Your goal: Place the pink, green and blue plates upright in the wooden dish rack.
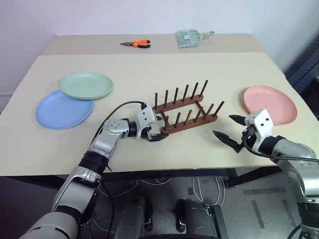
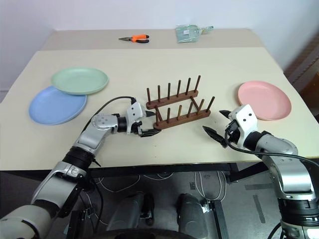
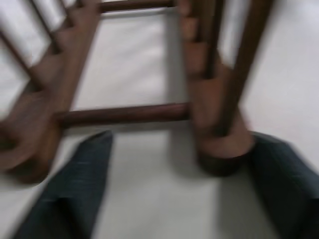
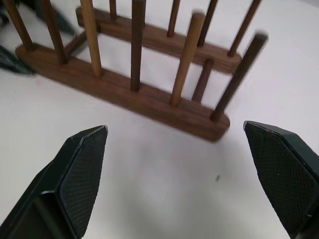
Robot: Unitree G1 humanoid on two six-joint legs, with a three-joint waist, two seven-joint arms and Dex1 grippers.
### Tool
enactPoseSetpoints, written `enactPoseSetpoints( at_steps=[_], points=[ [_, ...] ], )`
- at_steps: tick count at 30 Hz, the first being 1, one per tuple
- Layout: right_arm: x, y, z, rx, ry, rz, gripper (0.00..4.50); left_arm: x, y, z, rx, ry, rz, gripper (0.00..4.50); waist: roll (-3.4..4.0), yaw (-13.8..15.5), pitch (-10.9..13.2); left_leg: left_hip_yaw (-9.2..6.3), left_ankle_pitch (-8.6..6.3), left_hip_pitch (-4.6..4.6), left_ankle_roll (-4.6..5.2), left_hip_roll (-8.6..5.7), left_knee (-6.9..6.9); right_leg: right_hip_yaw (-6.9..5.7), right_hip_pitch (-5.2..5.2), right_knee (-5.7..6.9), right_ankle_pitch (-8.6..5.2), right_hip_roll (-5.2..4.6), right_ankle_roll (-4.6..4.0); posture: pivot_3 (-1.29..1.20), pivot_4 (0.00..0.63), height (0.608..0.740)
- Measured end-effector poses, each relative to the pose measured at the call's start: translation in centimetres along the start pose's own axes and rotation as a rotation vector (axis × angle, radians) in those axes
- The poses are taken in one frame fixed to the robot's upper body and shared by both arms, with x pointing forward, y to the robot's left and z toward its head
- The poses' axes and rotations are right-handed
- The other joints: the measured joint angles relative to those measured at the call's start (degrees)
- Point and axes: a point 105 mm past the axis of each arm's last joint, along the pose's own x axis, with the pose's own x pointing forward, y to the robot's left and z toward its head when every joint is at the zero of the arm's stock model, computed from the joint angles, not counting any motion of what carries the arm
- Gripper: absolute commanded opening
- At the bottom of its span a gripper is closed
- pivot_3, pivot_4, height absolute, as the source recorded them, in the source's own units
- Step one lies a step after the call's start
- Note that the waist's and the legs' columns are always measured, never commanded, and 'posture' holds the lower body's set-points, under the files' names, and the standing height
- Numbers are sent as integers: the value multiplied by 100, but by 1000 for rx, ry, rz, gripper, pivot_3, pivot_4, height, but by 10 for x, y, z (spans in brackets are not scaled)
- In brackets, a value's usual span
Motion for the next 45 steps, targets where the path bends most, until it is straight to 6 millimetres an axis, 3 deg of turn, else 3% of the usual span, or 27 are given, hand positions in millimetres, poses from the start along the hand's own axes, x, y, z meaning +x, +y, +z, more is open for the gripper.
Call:
enactPoseSetpoints(
  at_steps=[3,5,8,11,17,22,26,27,30,34,36,38,44,45],
  points=[
    [-3,4,-10,8,42,18,2587,-37,-17,-13,-86,27,-1,2640,8,-128,-2,0,-1,3,-3,2,-3,8,-3,3,-1,1,-1,0,150,740],
    [0,9,-15,5,66,36,1592,-45,-35,-11,-126,40,-43,1714,14,-95,-4,-3,-1,3,-4,2,4,7,2,4,-1,-2,-1,0,150,740],
    [16,16,-20,-26,96,65,85,-27,-63,1,-166,29,-112,1696,15,22,-4,-15,-11,0,3,-9,20,4,4,1,-1,-9,-1,0,150,740],
    [35,14,-30,-65,147,33,85,-3,-75,8,-81,49,-96,1696,15,73,-4,-15,-13,-1,10,-14,23,4,8,0,-2,-12,-1,0,150,740],
    [67,0,-24,-111,152,-68,85,32,-50,16,14,75,162,1696,14,54,-14,-15,-10,3,11,-14,25,3,18,3,1,-8,4,0,150,740],
    [85,-12,-22,-150,142,-133,85,31,-16,13,-4,98,346,1696,14,-14,-18,-14,-7,7,6,-12,25,3,17,14,2,-4,5,0,150,740],
    [92,-20,-19,-159,137,-155,85,26,-3,9,-8,105,399,1696,14,-83,-19,-14,-5,8,3,-12,26,2,16,27,0,-4,6,0,150,740],
    [92,-20,-19,-157,137,-150,306,25,-2,10,-1,101,399,1696,14,-88,-19,-13,-4,9,2,-12,26,3,15,30,-1,-4,6,0,150,740],
    [82,-27,-19,-172,149,-138,1396,20,-5,12,26,84,377,1696,17,-88,-18,-12,-3,6,0,-12,25,4,9,31,-3,-6,8,0,150,740],
    [35,-66,-20,-236,222,-234,3357,5,-23,9,7,41,283,1696,25,-58,-12,-11,-5,-4,3,-15,24,4,2,22,-6,-15,11,0,150,740],
    [8,-89,-15,-294,264,-305,3357,-1,-33,9,-22,14,227,1696,26,-59,-10,-11,-5,-4,2,-15,24,3,3,19,-6,-17,11,0,150,740],
    [-4,-99,-11,-336,285,-330,3357,-2,-37,16,-32,-18,195,1696,25,-72,-10,-11,-5,-1,1,-14,24,3,5,20,-6,-16,11,0,150,740],
    [-4,-118,-46,-324,408,-355,3357,-4,-41,23,-54,-48,160,1696,28,-104,-9,-4,-4,0,2,-13,23,6,2,22,-6,-9,10,0,150,740],
    [-1,-122,-45,-329,405,-362,3131,-4,-42,23,-52,-46,157,1696,29,-108,-9,-1,-4,1,2,-13,24,9,3,21,-6,-8,11,0,150,740]
  ],
)
